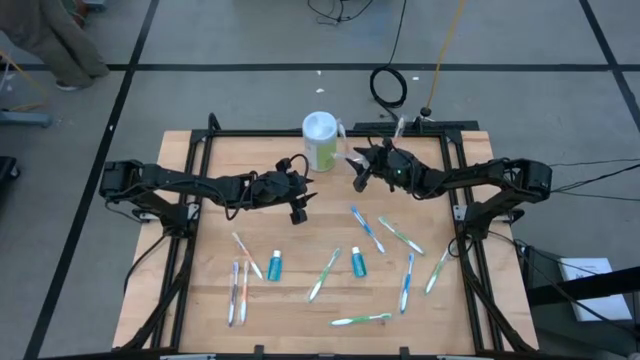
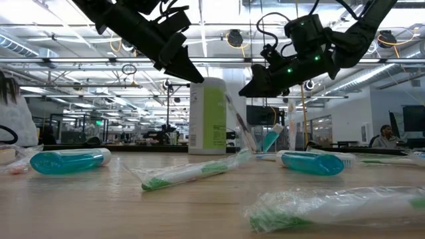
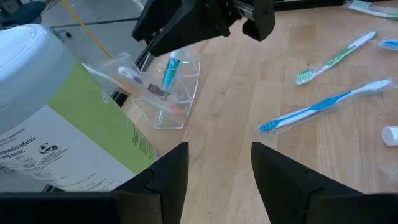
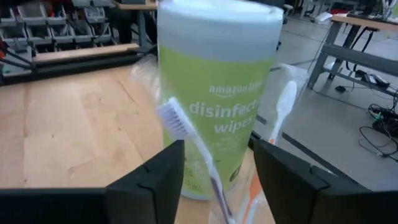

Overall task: Pick & Place toothbrushing station
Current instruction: Put the green toothbrush into the transparent organizer

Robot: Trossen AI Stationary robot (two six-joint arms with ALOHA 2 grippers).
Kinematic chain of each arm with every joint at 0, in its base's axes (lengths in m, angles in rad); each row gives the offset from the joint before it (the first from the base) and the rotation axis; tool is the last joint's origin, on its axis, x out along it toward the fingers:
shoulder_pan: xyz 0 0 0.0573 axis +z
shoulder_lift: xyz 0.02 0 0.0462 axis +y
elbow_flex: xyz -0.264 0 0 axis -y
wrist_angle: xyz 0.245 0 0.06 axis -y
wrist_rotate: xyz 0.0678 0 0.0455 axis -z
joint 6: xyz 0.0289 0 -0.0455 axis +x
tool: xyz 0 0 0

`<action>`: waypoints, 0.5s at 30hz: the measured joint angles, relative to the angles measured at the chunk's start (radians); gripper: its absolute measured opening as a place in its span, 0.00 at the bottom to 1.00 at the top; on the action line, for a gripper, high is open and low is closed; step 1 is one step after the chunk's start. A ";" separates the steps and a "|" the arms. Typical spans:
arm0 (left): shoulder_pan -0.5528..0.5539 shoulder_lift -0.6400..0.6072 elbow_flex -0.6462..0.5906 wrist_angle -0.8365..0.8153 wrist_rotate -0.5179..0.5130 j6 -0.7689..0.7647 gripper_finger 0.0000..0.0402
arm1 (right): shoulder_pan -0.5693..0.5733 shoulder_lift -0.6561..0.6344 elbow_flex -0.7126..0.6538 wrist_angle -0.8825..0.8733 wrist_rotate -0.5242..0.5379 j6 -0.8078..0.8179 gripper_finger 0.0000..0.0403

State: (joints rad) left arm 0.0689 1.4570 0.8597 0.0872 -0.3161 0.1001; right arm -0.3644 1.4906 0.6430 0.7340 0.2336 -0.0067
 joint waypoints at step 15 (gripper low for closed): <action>0.000 0.000 0.000 0.000 0.000 0.000 0.44 | 0.107 -0.047 0.002 0.031 0.082 -0.135 0.46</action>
State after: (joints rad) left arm 0.0689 1.4570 0.8597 0.0872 -0.3161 0.1001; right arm -0.2578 1.4434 0.6447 0.7653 0.3154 -0.1414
